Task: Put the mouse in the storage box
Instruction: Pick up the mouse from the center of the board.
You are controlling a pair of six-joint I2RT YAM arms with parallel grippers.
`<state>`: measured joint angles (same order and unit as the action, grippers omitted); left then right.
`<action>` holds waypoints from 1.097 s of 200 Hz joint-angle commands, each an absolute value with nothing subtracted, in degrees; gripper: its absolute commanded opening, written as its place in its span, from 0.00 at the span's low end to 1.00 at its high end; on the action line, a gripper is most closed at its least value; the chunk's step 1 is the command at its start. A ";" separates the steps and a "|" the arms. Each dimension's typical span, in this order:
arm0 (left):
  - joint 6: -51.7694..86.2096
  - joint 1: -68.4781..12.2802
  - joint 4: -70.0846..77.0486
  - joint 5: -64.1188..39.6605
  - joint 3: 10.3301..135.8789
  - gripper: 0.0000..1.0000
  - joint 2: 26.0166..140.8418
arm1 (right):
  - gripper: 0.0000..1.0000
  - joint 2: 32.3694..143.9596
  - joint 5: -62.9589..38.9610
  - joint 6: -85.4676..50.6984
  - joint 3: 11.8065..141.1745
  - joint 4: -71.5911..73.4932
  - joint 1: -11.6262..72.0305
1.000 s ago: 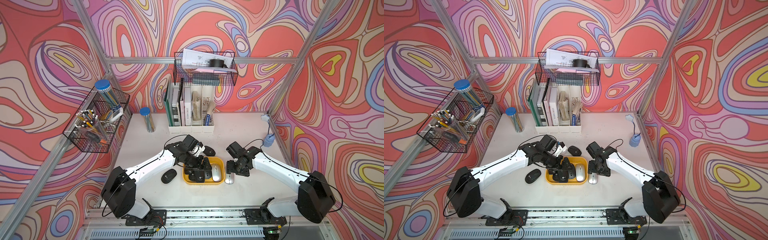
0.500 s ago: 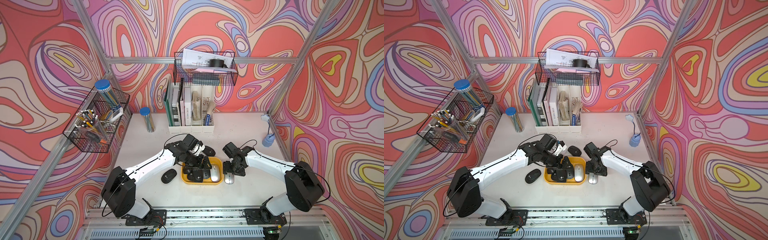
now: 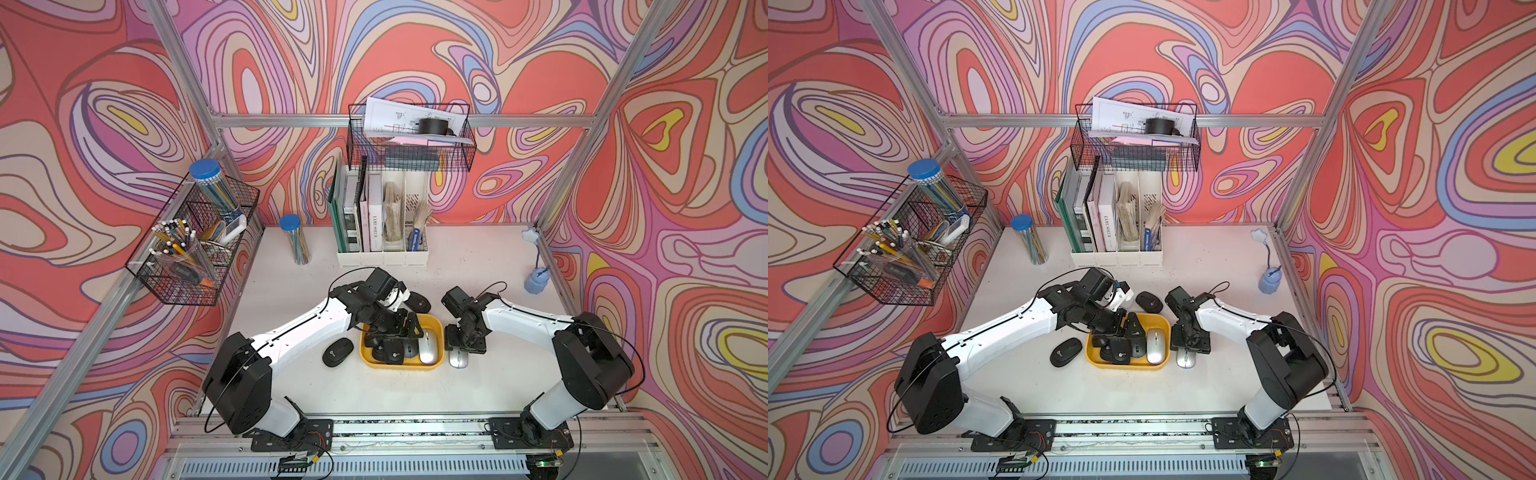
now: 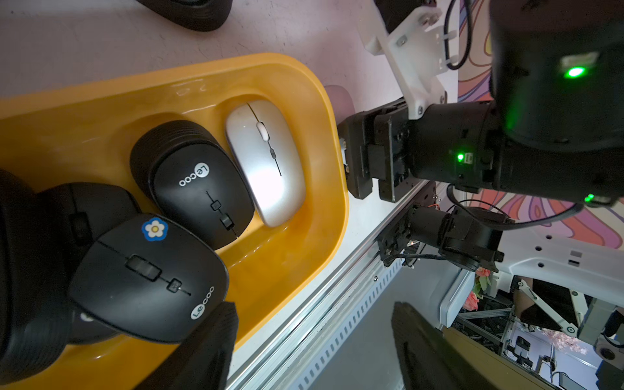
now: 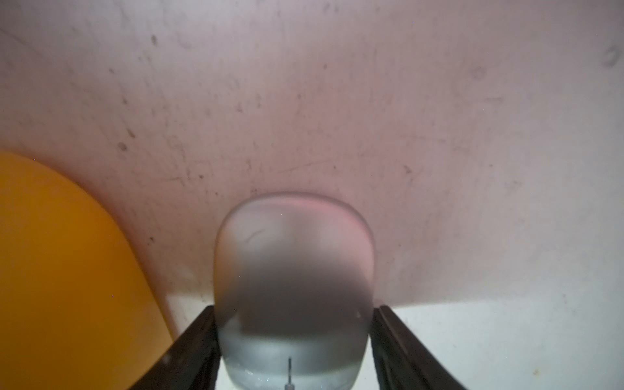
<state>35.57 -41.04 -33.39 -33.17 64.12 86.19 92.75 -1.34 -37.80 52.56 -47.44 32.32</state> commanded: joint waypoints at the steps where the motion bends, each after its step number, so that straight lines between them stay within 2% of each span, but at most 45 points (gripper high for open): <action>1: 36.07 -42.42 -31.57 -35.02 63.81 0.78 88.10 | 0.67 93.62 -0.42 -38.23 52.58 -47.30 32.21; 62: 36.92 -44.52 -30.75 -33.27 63.94 0.77 89.98 | 0.59 91.42 1.44 -38.62 51.54 -47.44 32.17; 161: 34.41 -44.29 -35.49 -26.99 67.11 0.77 88.42 | 0.57 80.71 4.08 -38.33 61.24 -56.16 32.97; 193: 35.17 -41.86 -35.32 -26.20 66.15 0.77 87.11 | 0.57 80.36 2.63 -37.13 66.04 -56.19 35.27; 219: 36.72 -36.69 -34.67 -27.60 63.52 0.77 84.63 | 0.57 83.90 3.17 -37.25 69.90 -55.56 40.16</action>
<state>35.83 -40.95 -33.78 -27.75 65.65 88.14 81.28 3.09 -37.93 66.57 -55.40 36.18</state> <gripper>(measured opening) 0.771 0.600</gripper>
